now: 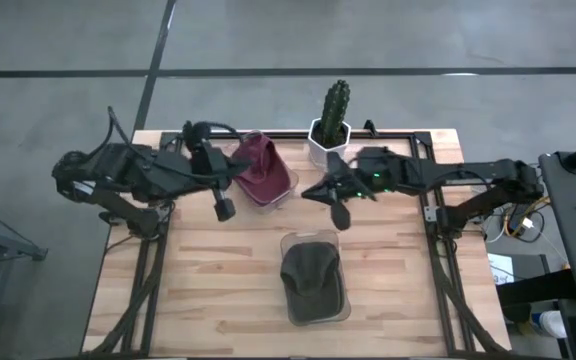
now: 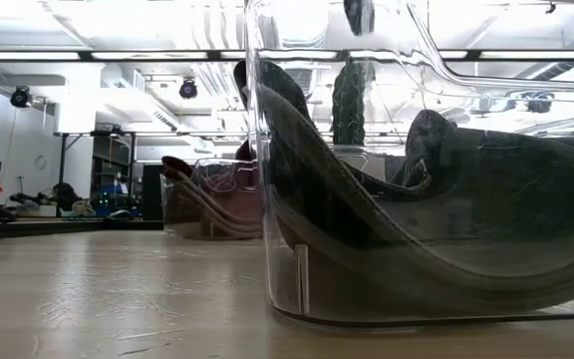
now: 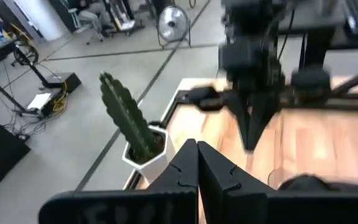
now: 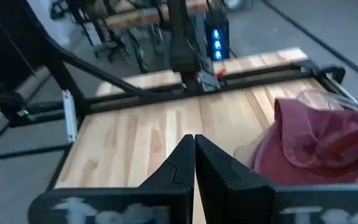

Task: Pick & Place hat
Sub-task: Return to Home Position

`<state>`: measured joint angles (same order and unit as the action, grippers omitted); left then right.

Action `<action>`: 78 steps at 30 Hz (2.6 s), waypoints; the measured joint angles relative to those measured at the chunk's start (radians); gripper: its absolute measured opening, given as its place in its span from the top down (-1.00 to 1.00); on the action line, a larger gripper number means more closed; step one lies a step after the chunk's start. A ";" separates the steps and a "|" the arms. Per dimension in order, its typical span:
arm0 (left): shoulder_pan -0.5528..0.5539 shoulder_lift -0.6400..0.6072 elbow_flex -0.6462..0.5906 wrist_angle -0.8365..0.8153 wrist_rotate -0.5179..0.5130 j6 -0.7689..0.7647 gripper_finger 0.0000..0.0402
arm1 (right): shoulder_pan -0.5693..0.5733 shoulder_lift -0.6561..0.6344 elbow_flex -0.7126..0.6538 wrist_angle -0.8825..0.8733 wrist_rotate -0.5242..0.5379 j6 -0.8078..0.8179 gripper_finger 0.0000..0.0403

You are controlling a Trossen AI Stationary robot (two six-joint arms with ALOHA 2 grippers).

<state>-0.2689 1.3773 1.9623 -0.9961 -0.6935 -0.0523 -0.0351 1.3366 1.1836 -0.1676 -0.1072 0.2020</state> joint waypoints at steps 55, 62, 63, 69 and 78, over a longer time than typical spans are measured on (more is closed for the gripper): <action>0.042 -0.599 -1.489 1.293 0.538 -0.102 1.00 | 0.028 -0.800 -0.826 0.231 -0.052 -0.239 0.96; 0.046 -0.686 -1.573 1.320 0.599 -0.126 1.00 | 0.028 -0.915 -0.889 0.227 -0.074 -0.197 0.96; 0.047 -0.702 -1.585 1.318 0.599 -0.124 1.00 | 0.028 -0.929 -0.895 0.227 -0.083 -0.197 0.96; 0.047 -0.818 -1.660 1.319 0.598 -0.126 1.00 | 0.028 -1.004 -0.924 0.224 -0.088 -0.176 0.96; 0.047 -0.929 -1.755 1.310 0.588 -0.129 1.00 | 0.028 -1.066 -0.929 -0.023 -0.028 -0.324 0.96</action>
<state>-0.2222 0.4481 0.2076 0.3143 -0.1059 -0.1817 -0.0067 0.2709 0.2543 -0.1911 -0.1352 -0.1220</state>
